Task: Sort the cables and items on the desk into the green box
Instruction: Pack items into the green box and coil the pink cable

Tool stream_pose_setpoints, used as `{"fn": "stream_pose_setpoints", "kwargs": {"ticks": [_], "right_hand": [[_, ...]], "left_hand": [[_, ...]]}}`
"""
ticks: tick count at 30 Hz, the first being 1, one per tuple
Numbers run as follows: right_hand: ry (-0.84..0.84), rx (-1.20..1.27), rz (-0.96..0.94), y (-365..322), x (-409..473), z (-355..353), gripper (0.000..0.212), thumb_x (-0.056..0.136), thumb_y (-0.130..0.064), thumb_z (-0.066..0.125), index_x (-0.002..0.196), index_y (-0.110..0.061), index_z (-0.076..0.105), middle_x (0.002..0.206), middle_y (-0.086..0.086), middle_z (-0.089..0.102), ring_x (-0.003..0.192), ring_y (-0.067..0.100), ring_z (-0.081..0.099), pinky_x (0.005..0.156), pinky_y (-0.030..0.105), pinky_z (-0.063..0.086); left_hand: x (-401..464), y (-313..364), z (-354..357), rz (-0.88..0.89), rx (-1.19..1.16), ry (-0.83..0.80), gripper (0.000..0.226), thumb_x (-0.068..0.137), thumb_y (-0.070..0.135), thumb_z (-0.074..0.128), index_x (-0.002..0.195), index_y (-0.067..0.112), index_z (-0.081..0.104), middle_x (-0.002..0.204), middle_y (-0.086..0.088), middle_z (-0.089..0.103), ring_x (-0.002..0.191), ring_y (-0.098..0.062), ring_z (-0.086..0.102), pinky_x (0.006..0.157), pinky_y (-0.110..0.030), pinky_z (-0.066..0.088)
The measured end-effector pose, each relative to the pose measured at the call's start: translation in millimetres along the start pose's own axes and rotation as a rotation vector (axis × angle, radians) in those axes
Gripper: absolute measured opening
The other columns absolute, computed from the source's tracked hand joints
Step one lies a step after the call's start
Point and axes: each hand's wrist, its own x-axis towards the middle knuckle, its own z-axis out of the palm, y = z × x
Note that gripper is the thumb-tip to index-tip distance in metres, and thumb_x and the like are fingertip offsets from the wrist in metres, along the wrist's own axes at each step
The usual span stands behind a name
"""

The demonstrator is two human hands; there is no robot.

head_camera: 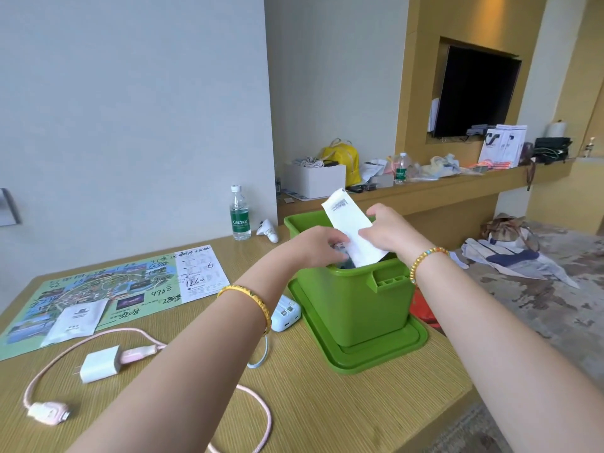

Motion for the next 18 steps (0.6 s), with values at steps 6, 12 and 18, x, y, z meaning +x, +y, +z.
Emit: {"fn": "stream_pose_setpoints", "kwargs": {"ticks": [6, 12, 18], "right_hand": [[0.235, -0.129, -0.084, 3.9, -5.5, -13.2, 0.007, 0.09, -0.003, 0.043, 0.093, 0.0, 0.048, 0.111, 0.02, 0.054, 0.098, 0.035, 0.051, 0.065, 0.032, 0.034], [0.225, -0.312, -0.105, 14.9, -10.5, -21.4, 0.012, 0.09, -0.003, 0.044, 0.1, -0.003, 0.051, 0.114, 0.018, 0.052, 0.097, 0.034, 0.051, 0.066, 0.033, 0.035], [0.209, -0.35, -0.146, 13.4, -8.3, -21.9, 0.018, 0.088, -0.002, 0.045, 0.1, -0.008, 0.057, 0.11, 0.012, 0.055, 0.097, 0.033, 0.053, 0.065, 0.03, 0.039]], "left_hand": [[10.5, 17.2, 11.3, -0.152, 0.319, 0.077, 0.043, 0.086, 0.032, 0.058, 0.122, 0.011, 0.045, 0.108, -0.006, 0.058, 0.11, -0.03, 0.053, 0.104, -0.056, 0.033], [21.1, 21.3, 14.6, -0.27, 0.469, -0.022, 0.042, 0.09, 0.012, 0.047, 0.131, 0.016, 0.04, 0.132, -0.012, 0.051, 0.126, -0.035, 0.041, 0.11, -0.058, 0.022], [24.9, 19.8, 16.1, -0.258, 0.754, 0.154, 0.039, 0.087, 0.016, 0.048, 0.126, 0.015, 0.049, 0.142, -0.016, 0.035, 0.132, -0.033, 0.026, 0.11, -0.058, 0.018]]}}
